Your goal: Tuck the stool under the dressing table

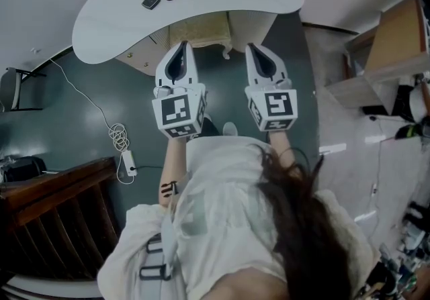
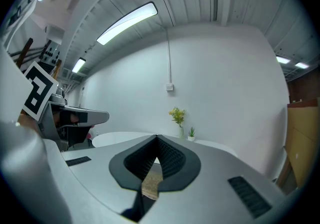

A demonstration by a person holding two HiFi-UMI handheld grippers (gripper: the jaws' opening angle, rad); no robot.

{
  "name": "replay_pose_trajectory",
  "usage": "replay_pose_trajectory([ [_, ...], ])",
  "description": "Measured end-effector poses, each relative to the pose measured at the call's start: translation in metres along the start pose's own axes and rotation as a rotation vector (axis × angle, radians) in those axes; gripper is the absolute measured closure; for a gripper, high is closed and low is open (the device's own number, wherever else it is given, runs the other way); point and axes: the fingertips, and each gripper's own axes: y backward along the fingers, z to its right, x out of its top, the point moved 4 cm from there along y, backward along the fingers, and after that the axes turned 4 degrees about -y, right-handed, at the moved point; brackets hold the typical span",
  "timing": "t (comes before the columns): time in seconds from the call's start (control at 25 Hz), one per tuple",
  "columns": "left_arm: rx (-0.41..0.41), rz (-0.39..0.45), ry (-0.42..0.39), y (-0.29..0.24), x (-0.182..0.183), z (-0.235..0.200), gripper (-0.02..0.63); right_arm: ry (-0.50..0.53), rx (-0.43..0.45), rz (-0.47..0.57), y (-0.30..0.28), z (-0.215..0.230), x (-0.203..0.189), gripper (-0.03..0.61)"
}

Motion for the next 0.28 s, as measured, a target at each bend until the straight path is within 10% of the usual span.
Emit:
replay_pose_trajectory([
  [0.28,0.015,-0.016,0.014,0.005,-0.009,0.004,0.611,0.007,0.016,-0.016,0.012,0.0,-0.004,0.577],
])
